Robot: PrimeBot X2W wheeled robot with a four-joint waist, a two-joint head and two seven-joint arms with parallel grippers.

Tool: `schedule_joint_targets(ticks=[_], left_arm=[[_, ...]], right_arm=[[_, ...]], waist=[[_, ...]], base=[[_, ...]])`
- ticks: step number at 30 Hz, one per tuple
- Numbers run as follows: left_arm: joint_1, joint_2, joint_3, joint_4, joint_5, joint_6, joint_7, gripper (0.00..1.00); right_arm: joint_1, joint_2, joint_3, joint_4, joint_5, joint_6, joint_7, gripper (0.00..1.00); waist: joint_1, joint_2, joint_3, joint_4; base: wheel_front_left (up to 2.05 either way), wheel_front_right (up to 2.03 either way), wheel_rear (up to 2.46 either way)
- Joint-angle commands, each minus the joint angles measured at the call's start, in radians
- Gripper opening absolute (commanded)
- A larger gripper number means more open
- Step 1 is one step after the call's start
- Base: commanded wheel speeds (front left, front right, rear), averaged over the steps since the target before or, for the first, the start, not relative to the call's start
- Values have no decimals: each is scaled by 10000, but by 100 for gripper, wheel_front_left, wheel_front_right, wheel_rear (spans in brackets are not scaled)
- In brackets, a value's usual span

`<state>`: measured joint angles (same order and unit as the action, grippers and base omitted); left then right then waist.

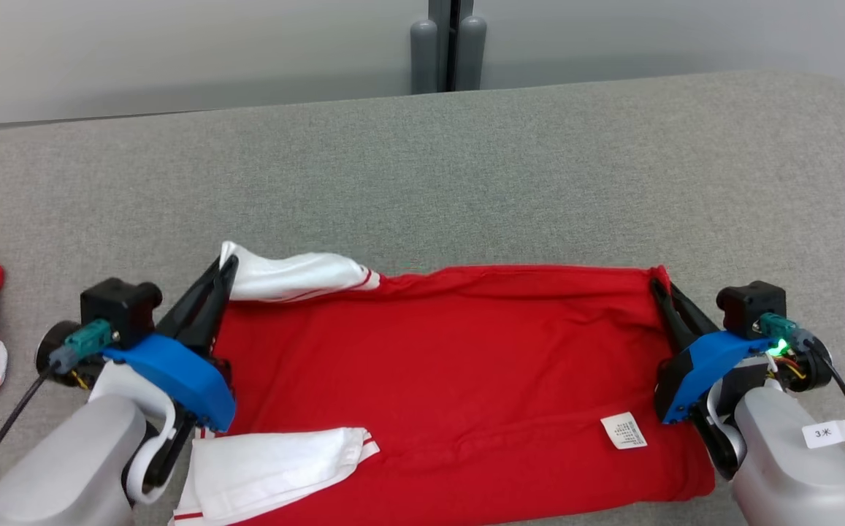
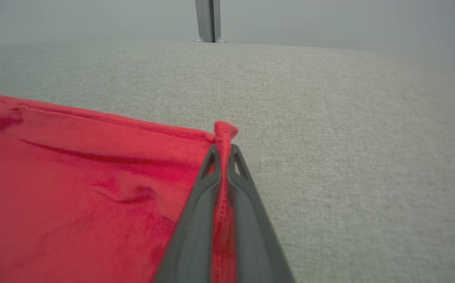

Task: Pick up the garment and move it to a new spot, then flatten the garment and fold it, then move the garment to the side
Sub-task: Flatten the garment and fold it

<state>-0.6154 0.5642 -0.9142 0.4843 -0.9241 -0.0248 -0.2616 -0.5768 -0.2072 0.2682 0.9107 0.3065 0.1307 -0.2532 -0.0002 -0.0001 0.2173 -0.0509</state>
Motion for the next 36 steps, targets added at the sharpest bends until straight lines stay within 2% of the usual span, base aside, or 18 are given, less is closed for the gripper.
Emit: schedule_joint_targets(ticks=[1, 6, 10, 17, 24, 25, 26, 27, 28, 36], left_arm=[[524, 144, 246, -429, 168, 239, -40, 0], [1872, 182, 950, -1549, 493, 807, -44, 0], [2945, 60, 1404, -1986, 748, 1015, -44, 0], [4281, -342, 2239, -2182, 1189, 1036, -45, 0], [5087, -804, 2807, -1946, 1589, 872, -44, 0], [5167, -888, 2959, -1900, 1674, 887, -46, 9], [5238, -973, 3129, -1878, 1824, 924, -46, 85], [5323, -1074, 3287, -1866, 1961, 934, -44, 100], [5431, -1187, 3473, -1885, 2082, 903, -44, 100], [6380, -2188, 5611, -2593, 3857, 788, -45, 100]], right_arm=[[256, 10, 11, -94, -26, 1, -76, 0], [777, 20, -88, -550, -39, 1, -126, 0], [1505, -6, -295, -1333, -137, 1, -119, 0], [2822, 139, -771, -2443, -369, 1, -119, 0], [3598, 218, -1024, -2938, -406, 1, -120, 0], [3694, 227, -1061, -2972, -390, 1, -120, 0], [3755, 235, -1131, -3013, -376, 1, -122, 6], [3804, 257, -1190, -3093, -361, 1, -122, 45], [3874, 280, -1235, -3144, -342, 1, -122, 100], [4408, 215, -1600, -4108, -317, 1, -121, 100]], waist=[[2, 1, -48, 16], [2, 1, -223, 122], [2, 1, -378, 210], [2, 1, -663, 289], [2, 1, -936, 273], [2, 1, -977, 271], [2, 1, -1023, 264], [2, 1, -1072, 252], [2, 1, -1122, 242], [2, 1, -1558, 178]], base=[[0, 0, 0], [0, 0, 0], [0, 0, 0], [0, 0, 0], [0, 0, 0], [0, 0, 0], [0, 0, 0], [0, 0, 0], [0, 0, 0], [0, 0, 0]])
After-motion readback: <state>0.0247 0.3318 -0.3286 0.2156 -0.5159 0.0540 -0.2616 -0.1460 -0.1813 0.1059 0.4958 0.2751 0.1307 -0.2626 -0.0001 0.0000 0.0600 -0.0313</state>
